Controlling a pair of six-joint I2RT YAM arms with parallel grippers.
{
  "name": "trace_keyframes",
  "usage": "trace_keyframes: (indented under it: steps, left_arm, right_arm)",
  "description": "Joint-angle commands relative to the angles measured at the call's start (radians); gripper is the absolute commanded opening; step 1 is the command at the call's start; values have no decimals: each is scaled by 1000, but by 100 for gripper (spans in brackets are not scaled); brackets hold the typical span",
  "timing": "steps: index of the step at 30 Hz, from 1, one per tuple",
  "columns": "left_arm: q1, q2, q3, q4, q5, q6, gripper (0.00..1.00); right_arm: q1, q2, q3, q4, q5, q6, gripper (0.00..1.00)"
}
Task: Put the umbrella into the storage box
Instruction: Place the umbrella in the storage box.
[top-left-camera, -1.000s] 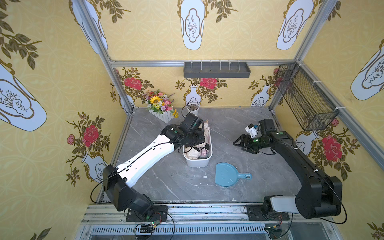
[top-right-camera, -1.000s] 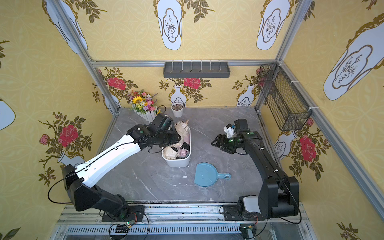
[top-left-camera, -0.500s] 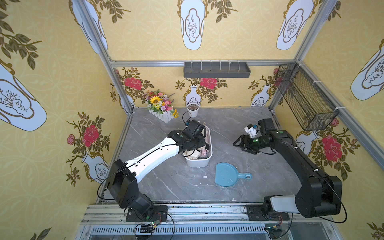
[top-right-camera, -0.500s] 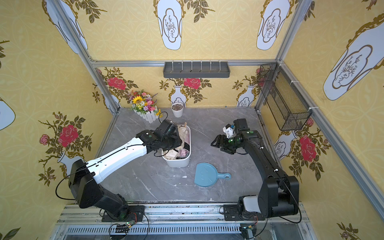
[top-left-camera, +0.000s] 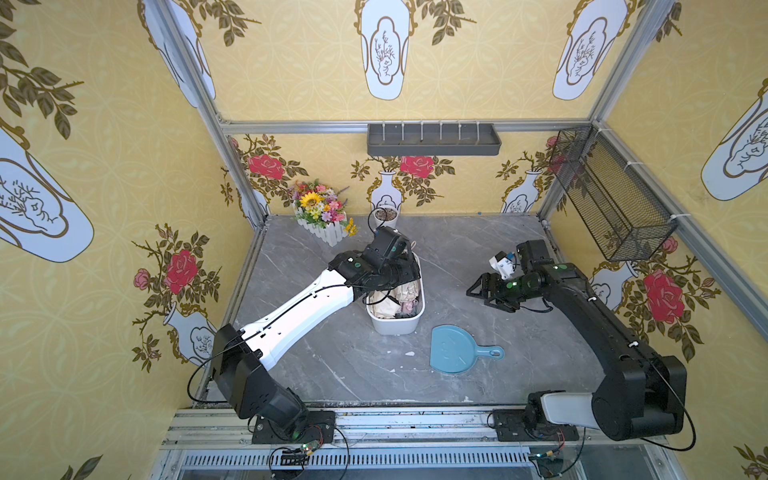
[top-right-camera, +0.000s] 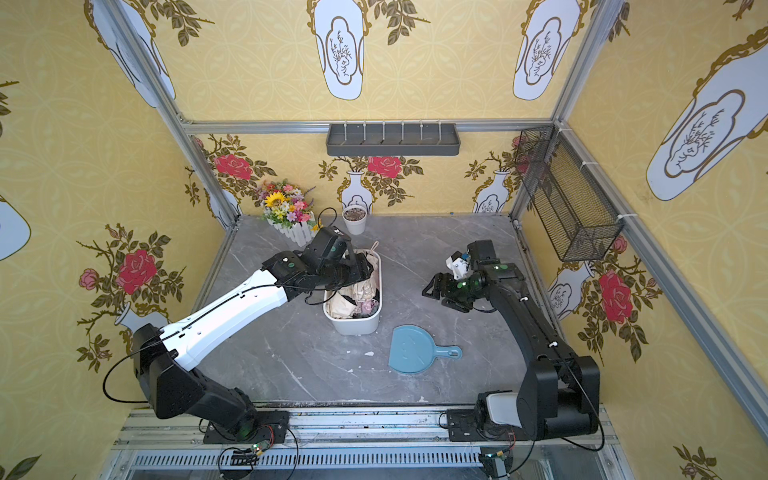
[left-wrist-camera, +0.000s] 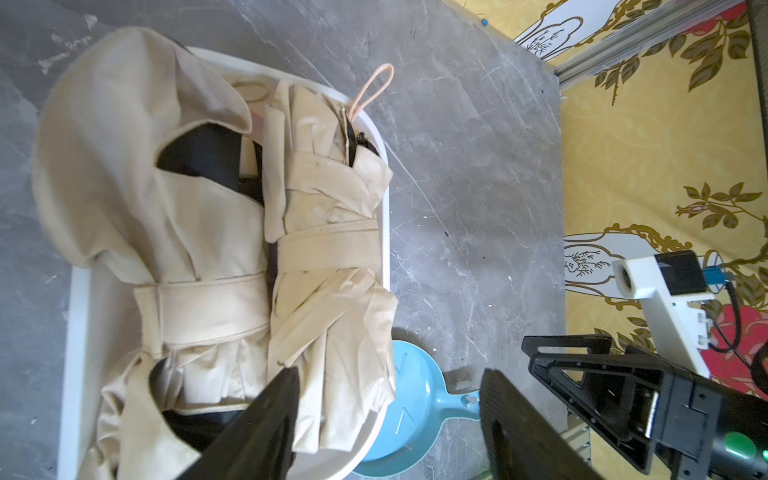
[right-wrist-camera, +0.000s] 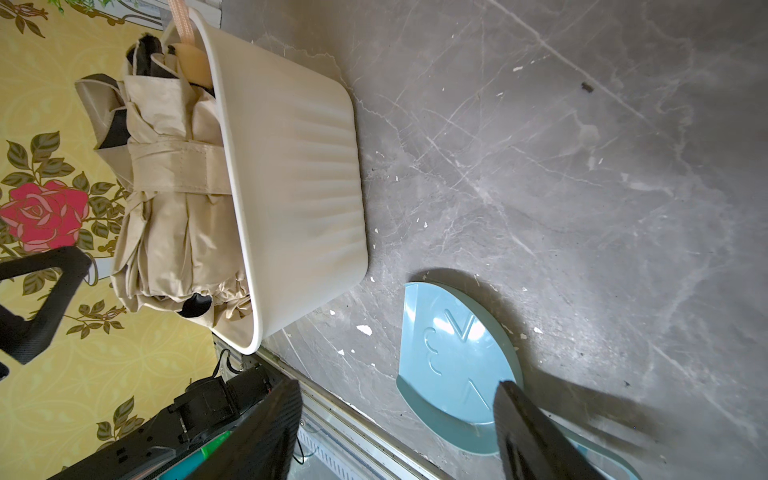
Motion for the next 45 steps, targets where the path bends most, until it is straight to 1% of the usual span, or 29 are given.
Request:
trace_keyframes:
  steps: [1, 3, 7, 10, 11, 16, 23, 29, 31, 33, 36, 39, 42, 43, 45]
  left_arm:
    - [17, 35, 19, -55, -17, 82, 64]
    - [22, 63, 36, -54, -16, 110, 60]
    - [30, 117, 58, -5, 12, 140, 39]
    - [31, 151, 81, 12, 28, 145, 29]
    - [31, 161, 84, 13, 32, 147, 27]
    - [33, 212, 70, -20, 47, 142, 23]
    - [34, 223, -96, 31, 88, 102, 20]
    - [51, 240, -103, 31, 151, 111, 17]
    - [56, 237, -93, 27, 150, 111, 18]
    - [56, 221, -69, 18, 139, 116, 20]
    - [56, 182, -19, 12, 127, 133, 35]
    - [56, 153, 63, -8, 119, 161, 51]
    - [58, 126, 138, -28, 102, 179, 63]
    - [59, 112, 150, -25, 96, 184, 67]
    - [66, 70, 138, 6, 97, 194, 72]
  right_arm:
    - [1, -4, 4, -1, 8, -5, 77]
    - [2, -8, 4, 0, 5, -2, 77]
    - [1, -10, 6, -9, 8, -8, 77]
    - [1, -12, 4, -15, 9, -13, 77]
    - [1, -13, 4, -16, 9, -13, 77]
    - [-1, -9, 11, -18, 10, -13, 77]
    - [1, -20, 17, -21, 7, -3, 77]
    - [0, -25, 37, -44, 9, -5, 77]
    - [0, -26, 43, -50, 11, -5, 77]
    - [2, -32, 45, -52, 14, -2, 77]
    - [2, -42, 44, -51, 20, 4, 77]
    - [2, -53, 45, -44, 31, 12, 77]
    - [2, -76, 46, -9, 51, 21, 80]
    - [0, -83, 47, 7, 59, 19, 81]
    - [0, -94, 47, 40, 68, 13, 82]
